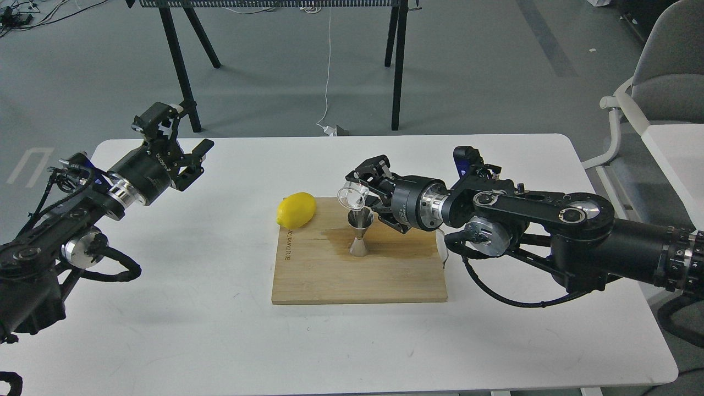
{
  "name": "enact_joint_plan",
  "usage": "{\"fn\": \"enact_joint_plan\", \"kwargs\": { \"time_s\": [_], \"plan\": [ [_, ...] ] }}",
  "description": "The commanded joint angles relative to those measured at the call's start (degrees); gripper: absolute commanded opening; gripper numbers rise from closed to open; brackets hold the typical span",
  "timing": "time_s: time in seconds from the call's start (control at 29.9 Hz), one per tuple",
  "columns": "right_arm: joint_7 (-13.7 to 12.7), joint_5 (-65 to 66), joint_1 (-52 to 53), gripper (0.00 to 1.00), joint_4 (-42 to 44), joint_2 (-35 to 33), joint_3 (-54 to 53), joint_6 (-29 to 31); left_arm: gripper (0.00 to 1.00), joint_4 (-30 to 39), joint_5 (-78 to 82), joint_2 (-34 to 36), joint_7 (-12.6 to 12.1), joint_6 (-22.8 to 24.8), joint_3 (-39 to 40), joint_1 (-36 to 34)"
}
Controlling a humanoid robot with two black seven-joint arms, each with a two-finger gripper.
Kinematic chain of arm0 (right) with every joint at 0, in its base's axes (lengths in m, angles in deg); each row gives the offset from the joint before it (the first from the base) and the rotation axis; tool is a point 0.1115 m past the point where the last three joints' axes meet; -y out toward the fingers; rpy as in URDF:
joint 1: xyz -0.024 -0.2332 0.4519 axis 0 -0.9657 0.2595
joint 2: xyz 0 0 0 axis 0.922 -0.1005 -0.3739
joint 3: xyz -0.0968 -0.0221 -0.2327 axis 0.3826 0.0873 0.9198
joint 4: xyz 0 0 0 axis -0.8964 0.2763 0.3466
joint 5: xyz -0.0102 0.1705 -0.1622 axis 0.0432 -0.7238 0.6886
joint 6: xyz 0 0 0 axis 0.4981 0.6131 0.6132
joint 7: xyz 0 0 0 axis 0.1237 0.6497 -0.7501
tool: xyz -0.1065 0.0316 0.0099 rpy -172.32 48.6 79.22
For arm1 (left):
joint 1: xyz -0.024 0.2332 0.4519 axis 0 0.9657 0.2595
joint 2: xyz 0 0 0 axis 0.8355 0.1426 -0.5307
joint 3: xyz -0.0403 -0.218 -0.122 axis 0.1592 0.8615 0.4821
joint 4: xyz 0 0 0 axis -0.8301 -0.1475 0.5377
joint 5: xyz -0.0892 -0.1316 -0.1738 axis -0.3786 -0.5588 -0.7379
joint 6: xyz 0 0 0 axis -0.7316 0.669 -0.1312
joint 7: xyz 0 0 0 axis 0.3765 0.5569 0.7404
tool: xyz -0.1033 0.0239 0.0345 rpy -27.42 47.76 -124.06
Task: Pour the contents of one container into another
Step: 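Tilt the clear glass cup over the jigger with the right gripper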
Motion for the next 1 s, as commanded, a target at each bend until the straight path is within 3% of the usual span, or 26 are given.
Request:
{"fn": "enact_joint_plan", "kwargs": {
  "time_s": [0.0,0.97],
  "plan": [
    [-0.01,1.20,0.67,0.47,0.09,0.02,1.41,0.00,0.93,0.00,0.00,0.02,0.00,0.00,0.00,0.00],
    [0.17,4.81,6.30,0.47,1.76,2.57,8.44,-0.53,0.93,0.00,-0.08,-0.16,0.00,0.00,0.00,0.09]
  ]
}}
